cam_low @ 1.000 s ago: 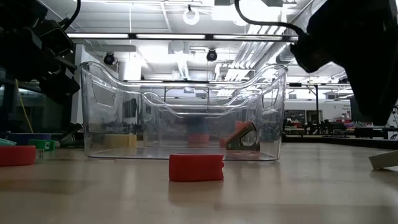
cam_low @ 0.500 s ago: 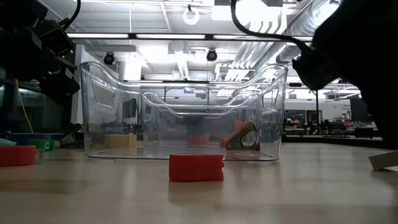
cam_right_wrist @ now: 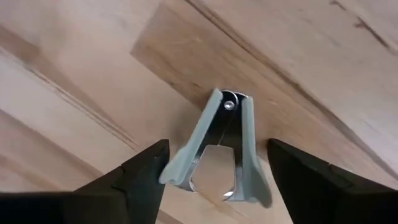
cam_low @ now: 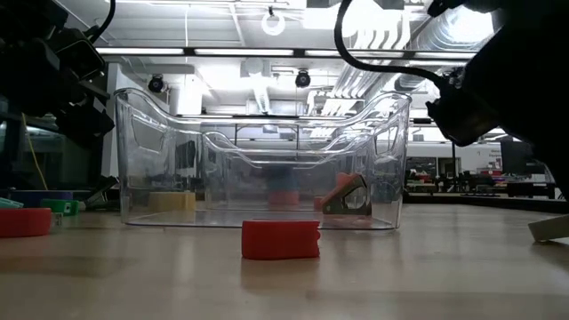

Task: Pick and place Stapler, Stapler remover, tape
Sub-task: Put the gray staple remover into the bottom transparent bin

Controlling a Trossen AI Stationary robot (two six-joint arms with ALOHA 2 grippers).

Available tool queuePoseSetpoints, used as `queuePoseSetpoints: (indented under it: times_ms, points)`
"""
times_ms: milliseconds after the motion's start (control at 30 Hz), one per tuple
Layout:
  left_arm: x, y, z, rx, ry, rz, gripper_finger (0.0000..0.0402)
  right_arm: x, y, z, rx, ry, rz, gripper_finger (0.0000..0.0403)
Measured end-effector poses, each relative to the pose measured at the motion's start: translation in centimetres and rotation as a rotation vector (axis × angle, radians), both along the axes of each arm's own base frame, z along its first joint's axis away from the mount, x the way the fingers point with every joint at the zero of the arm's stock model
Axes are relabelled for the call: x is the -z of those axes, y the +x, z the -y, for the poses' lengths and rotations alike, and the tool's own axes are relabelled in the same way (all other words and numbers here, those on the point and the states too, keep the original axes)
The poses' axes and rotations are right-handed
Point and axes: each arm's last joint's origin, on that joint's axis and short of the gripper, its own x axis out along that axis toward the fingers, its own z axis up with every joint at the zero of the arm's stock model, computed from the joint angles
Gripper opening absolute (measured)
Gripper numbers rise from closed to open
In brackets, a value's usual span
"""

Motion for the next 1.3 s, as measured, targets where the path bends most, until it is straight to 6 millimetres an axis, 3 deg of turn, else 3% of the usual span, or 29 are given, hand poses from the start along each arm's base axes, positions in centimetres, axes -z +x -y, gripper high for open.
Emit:
queuePoseSetpoints:
  times_ms: [367, 700, 900, 1133, 1300]
  points:
    - [0.0, 0.0, 0.0, 0.000, 0.000, 0.000, 0.0231, 0.1, -0.3, 0.2, -0.002, -0.024, -0.033, 0.0190]
    - [0.0, 0.0, 0.0, 0.000, 0.000, 0.000, 0.0231, 0.1, -0.4, 0.2, -0.025, -0.021, -0.039, 0.0095]
    - [0.0, 0.0, 0.0, 0.000, 0.000, 0.000, 0.0231, -0.1, -0.5, 0.2, -0.031, -0.005, -0.039, 0.0093]
    - [0.0, 0.0, 0.0, 0.000, 0.000, 0.000, 0.0231, -2.5, -0.7, 1.0, -0.011, 0.027, 0.026, 0.0093]
    - [0.0, 0.0, 0.0, 0.000, 0.000, 0.000, 0.0231, -5.6, -0.4, 2.4, 0.000, -0.023, 0.081, 0.0093]
